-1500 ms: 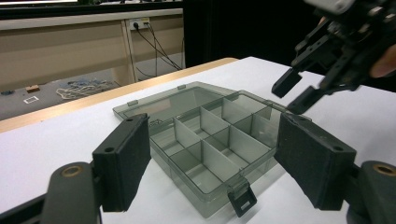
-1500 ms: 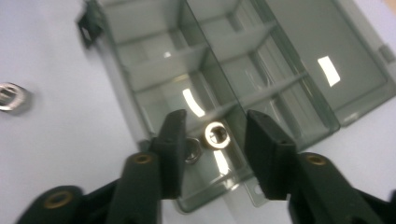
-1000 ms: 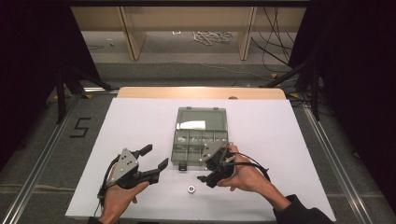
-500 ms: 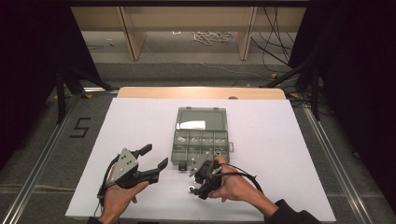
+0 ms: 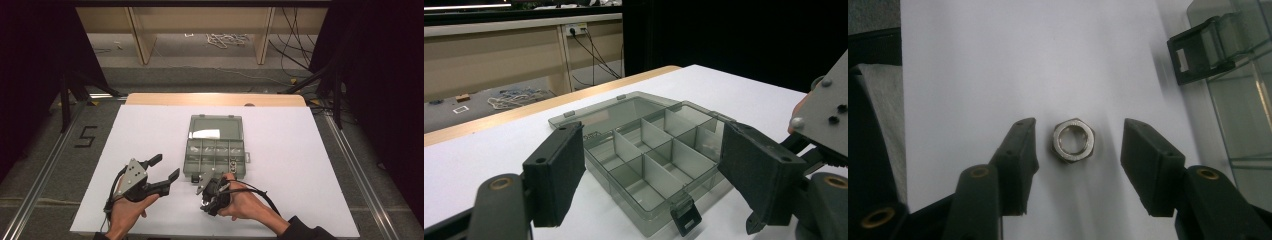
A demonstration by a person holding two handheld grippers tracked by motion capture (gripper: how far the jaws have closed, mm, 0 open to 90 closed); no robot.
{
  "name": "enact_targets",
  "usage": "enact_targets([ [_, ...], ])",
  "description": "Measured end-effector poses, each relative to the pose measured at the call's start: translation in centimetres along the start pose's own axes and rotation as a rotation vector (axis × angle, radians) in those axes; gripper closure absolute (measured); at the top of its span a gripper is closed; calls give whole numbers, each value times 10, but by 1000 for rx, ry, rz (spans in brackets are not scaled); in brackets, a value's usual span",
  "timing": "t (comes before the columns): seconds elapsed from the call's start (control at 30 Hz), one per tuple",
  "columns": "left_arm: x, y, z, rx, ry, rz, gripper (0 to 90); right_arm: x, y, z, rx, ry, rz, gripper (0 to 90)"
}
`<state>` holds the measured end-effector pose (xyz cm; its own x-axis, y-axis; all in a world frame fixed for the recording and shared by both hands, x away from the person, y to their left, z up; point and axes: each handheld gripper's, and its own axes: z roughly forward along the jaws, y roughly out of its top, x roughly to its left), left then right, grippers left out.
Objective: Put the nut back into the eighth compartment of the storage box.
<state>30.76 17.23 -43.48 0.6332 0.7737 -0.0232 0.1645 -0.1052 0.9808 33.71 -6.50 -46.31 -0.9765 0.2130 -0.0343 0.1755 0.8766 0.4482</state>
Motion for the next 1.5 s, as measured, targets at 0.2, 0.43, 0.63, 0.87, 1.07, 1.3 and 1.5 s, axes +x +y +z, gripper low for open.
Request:
enact_targets([
  [0.2,0,0,0,-3,0,1,257,1,1,3,16,14,18,567],
  [0.43,-1,0,0,-3,-1,2,256,-2,1,5,26,27,11,655],
  [0.63,-1,1,0,-10,-8,-1,256,-1,1,6,25,31,19,702],
  [0.87,-1,1,0,-7,-8,4,256,0,2,6,26,23,19,703],
  [1.07,-1,1,0,-7,-5,3,256,-1,2,3,21,25,15,703],
  [1.3,0,0,0,-6,-2,2,256,-7,-1,-7,-1,17,21,703],
  [1.5,0,1,-1,-7,-3,4,256,-18,-6,-23,-34,-13,44,703],
])
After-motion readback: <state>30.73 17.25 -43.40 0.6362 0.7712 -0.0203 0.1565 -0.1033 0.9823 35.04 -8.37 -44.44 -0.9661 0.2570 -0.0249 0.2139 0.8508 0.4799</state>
